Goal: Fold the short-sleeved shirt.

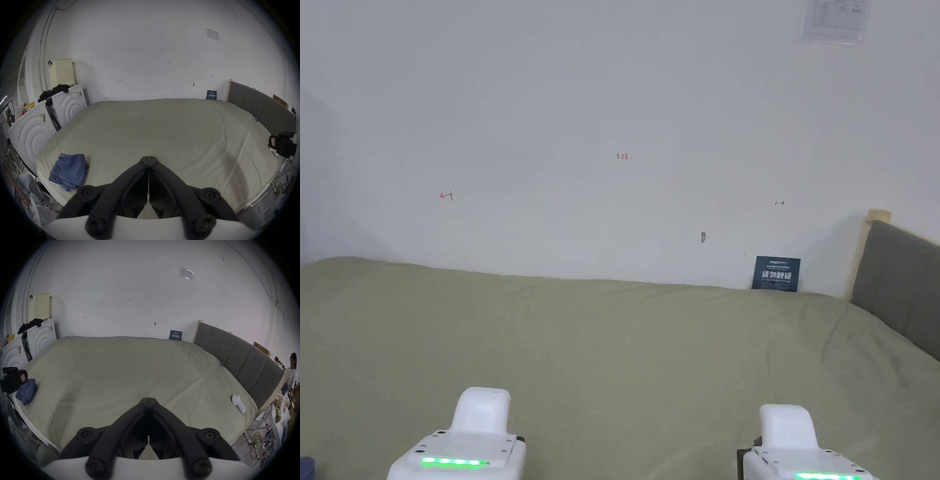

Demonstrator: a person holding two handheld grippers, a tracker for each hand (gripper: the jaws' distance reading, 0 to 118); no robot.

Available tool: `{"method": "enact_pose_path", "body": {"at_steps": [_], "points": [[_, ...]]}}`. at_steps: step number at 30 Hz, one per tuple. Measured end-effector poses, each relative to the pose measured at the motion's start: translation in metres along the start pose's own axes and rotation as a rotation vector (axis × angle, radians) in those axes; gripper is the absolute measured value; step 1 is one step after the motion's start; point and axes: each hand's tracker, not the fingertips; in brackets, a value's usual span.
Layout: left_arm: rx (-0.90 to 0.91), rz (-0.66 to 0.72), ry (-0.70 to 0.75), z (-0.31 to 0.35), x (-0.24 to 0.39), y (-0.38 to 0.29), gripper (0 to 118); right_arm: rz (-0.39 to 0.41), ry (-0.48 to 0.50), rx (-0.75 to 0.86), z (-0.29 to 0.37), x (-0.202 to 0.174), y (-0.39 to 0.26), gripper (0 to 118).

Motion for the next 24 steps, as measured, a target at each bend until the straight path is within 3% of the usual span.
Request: {"method": "enact_pose_path", "body": {"at_steps": [24], "points": [[-0.028,0.021,0.002,-0.0016,-0.0066,-0.0008,0,-0.005,-0.010,-0.027,-0.0041,0.0050,-0.0012,1]]}}
